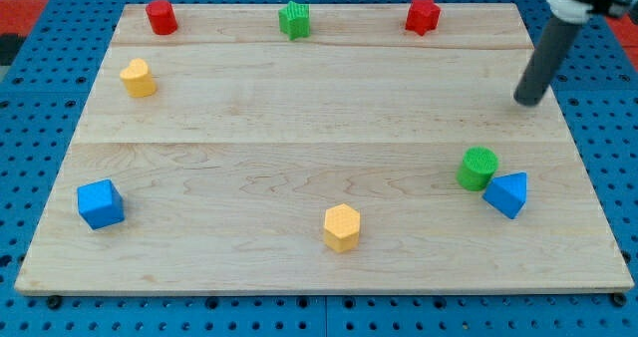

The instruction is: Push the red star towards the center

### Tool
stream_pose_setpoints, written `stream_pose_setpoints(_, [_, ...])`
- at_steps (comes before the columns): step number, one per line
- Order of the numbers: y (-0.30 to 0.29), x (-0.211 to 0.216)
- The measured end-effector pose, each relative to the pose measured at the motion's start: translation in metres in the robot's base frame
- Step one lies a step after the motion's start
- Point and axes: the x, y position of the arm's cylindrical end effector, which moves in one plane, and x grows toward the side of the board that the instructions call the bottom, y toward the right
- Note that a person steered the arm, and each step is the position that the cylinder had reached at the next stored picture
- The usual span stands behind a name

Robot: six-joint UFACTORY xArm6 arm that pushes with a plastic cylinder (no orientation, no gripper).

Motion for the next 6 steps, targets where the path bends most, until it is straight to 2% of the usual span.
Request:
stream_pose_setpoints(3, [-0.009,-0.143])
stream_pose_setpoints(4, [-0.027,-0.169])
stream_pose_setpoints(5, [-0.055,-0.168])
stream_pose_setpoints(6, [-0.13,-0.15])
